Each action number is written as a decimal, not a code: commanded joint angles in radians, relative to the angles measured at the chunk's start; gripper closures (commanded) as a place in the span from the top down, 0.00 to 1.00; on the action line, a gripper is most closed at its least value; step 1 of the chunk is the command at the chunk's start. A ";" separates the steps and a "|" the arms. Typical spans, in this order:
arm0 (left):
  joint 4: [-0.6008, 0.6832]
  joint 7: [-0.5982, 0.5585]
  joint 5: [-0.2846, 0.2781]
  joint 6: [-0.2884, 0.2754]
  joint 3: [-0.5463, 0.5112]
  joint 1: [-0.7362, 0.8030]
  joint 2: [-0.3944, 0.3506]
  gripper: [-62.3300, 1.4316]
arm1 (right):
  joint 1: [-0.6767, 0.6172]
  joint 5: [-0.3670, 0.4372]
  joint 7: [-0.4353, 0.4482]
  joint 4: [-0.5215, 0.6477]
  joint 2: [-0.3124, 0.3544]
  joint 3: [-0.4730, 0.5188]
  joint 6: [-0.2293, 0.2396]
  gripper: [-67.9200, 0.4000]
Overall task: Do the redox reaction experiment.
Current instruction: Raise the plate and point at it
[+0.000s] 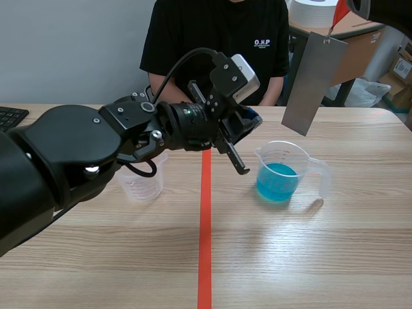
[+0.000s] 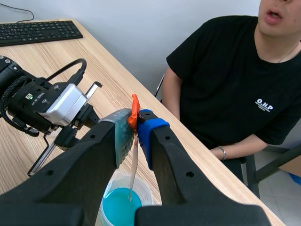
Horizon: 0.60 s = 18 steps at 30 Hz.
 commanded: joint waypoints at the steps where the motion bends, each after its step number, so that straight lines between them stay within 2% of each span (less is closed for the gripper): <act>1: 0.016 -0.014 -0.007 -0.001 -0.005 -0.022 0.019 0.10 | 0.017 0.014 0.019 0.016 0.011 0.016 0.006 0.03; 18: 0.008 -0.011 -0.007 -0.009 -0.004 -0.022 0.055 0.10 | 0.017 0.014 0.015 0.016 0.011 0.016 0.006 0.03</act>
